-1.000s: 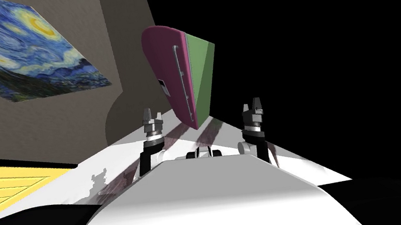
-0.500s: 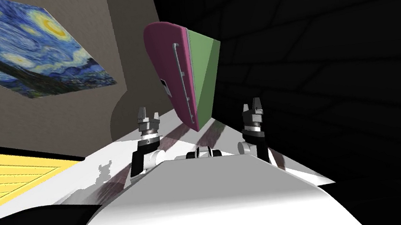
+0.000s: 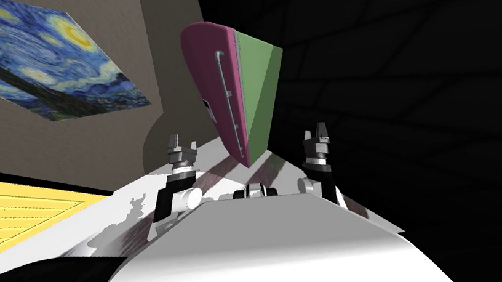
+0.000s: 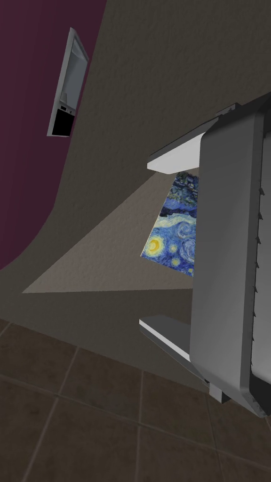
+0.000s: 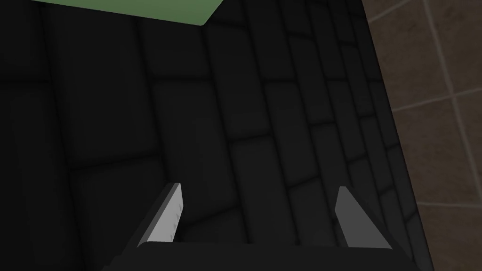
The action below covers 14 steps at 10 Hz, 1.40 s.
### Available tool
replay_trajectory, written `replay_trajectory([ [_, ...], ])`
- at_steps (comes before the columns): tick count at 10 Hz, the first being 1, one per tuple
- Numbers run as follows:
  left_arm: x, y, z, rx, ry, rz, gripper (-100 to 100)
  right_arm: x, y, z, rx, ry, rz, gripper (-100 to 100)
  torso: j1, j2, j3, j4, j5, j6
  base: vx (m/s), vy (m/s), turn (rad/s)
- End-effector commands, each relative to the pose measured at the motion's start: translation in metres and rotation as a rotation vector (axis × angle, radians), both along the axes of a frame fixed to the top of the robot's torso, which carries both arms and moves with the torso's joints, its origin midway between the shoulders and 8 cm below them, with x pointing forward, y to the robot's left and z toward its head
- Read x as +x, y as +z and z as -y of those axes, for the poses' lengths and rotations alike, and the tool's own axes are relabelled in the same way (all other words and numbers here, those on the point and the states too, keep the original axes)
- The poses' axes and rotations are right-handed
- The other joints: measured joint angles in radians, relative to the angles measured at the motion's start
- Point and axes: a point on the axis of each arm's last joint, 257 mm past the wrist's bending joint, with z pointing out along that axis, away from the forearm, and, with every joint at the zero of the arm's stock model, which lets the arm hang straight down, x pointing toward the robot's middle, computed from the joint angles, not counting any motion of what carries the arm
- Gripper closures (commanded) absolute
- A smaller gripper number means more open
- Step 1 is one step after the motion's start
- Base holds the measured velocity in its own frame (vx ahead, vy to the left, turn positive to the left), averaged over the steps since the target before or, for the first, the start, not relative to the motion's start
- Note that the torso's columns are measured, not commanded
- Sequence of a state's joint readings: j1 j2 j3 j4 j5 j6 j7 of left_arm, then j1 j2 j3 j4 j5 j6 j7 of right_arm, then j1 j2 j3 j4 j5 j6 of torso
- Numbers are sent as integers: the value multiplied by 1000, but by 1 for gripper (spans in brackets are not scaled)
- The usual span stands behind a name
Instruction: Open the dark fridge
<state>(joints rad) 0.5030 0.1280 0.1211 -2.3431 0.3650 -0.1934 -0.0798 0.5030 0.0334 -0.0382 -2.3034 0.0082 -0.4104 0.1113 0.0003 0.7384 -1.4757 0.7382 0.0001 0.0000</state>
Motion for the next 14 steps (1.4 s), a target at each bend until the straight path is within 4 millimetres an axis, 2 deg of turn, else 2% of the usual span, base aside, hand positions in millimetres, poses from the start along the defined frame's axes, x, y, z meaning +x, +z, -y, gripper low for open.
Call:
replay_trajectory([
  [1,2,-2,-10,-44,-11,-34,-100,0,0,0,0,0,0,0,0,2,1,0,0,0,135,-85,181],
  [14,9,-22,-39,-233,-75,-184,-100,0,0,0,0,0,0,0,0,-2,-1,0,0,0,114,-82,113],
])
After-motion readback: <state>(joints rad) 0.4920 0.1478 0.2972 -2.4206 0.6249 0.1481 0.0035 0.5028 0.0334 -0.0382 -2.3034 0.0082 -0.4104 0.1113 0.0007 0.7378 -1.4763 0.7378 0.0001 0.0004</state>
